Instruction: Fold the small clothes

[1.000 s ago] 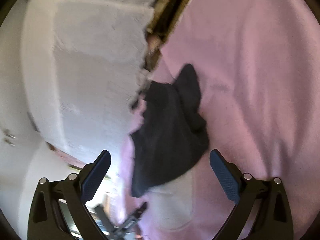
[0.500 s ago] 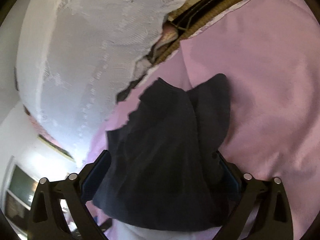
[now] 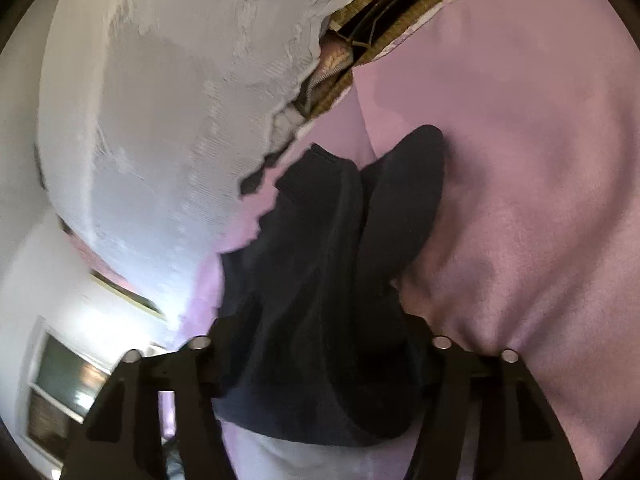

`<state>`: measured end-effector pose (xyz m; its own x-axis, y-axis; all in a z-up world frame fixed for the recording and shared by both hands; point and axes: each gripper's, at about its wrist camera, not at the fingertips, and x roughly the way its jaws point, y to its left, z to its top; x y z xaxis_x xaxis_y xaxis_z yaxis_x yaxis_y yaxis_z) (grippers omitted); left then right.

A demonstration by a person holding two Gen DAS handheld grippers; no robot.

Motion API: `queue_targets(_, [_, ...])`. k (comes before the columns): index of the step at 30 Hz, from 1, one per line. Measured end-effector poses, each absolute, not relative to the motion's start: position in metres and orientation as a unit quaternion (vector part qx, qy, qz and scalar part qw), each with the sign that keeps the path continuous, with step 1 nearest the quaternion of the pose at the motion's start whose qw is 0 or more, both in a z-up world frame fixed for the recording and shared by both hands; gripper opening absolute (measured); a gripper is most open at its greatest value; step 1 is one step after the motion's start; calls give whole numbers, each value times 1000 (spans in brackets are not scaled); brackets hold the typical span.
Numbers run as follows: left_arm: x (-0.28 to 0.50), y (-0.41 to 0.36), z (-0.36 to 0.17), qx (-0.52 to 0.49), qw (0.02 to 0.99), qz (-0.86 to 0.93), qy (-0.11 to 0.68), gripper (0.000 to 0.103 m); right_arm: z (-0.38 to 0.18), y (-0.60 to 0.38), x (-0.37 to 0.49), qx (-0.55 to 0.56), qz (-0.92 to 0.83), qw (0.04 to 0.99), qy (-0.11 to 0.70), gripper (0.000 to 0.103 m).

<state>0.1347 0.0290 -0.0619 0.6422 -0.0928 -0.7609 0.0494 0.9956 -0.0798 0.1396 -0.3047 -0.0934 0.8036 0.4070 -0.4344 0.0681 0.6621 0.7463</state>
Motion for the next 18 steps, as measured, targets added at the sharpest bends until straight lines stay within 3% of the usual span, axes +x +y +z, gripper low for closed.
queue_targets(2, [139,22,-52,-31,911,-37,409,99,-97,-307,141,408,92,857,301,33])
queue_targets(4, [149,7,-41,-29,913,-37,405,99,-104,-317,139,441,96,842,296,28])
queue_targets(9, [182,-42,-26,-6,918,-26,396,99,-106,-317,139,445,100,840,294,28])
queue_targets(13, [203,-77,-60,88,916,32,391,99,-108,-318,139,451,104,836,295,28])
queue_targets(18, [205,-55,-61,19,915,1,402,99,-106,-311,147,438,103,841,300,37])
